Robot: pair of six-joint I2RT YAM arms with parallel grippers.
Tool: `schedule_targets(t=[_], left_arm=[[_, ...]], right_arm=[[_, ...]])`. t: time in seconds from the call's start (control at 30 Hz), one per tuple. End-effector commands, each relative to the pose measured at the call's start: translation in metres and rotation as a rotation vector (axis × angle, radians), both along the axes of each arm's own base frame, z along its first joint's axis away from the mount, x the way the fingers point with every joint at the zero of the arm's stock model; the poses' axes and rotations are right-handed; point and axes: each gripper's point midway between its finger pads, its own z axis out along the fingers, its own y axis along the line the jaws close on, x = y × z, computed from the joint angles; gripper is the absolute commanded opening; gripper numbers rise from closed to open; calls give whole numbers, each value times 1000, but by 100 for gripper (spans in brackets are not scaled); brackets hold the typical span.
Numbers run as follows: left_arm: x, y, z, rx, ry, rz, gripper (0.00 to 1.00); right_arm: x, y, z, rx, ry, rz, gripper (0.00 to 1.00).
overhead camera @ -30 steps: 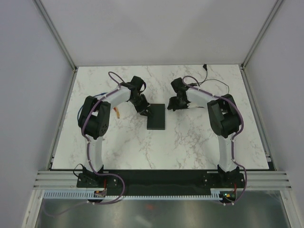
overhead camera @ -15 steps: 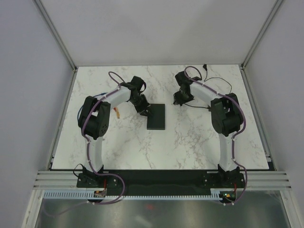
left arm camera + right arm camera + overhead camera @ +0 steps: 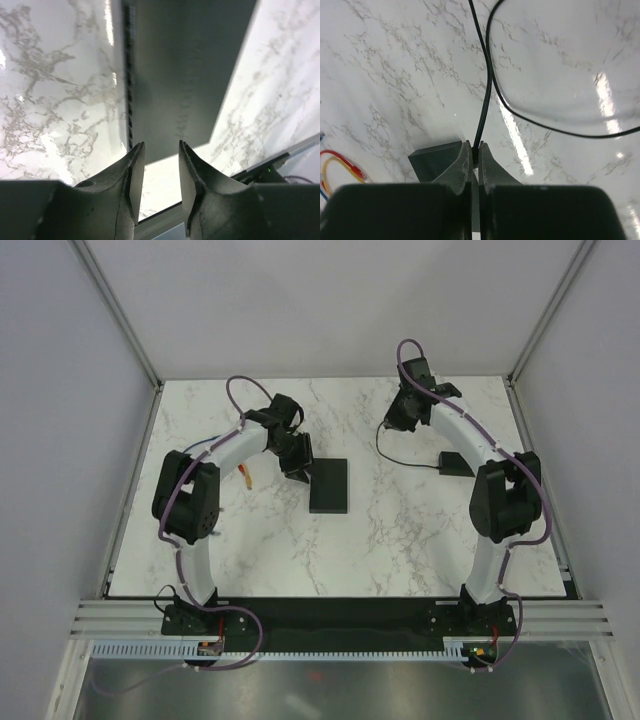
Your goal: Pull the plug from the switch port
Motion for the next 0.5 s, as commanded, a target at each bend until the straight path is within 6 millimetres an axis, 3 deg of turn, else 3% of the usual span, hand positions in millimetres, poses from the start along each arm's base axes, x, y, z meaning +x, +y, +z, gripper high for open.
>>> schedule_targets(t=[0.0, 0.17, 0.3, 0.43, 0.47], left_arm=[[7, -15, 65, -129, -181, -155, 42], [0, -18, 91, -182, -220, -181, 44], [-10, -8, 95, -156, -228, -194, 44], [-15, 0, 98, -144, -240, -202, 44], [-16, 1, 99, -141, -242, -209, 44]], right_arm=[[17, -20, 32, -111, -145, 217, 0], [35, -53, 19, -192, -133, 306, 3], [48, -75, -16, -41, -48, 258, 6], [63, -98, -38, -44, -19, 164, 8], [65, -98, -54, -36, 9, 165, 11]])
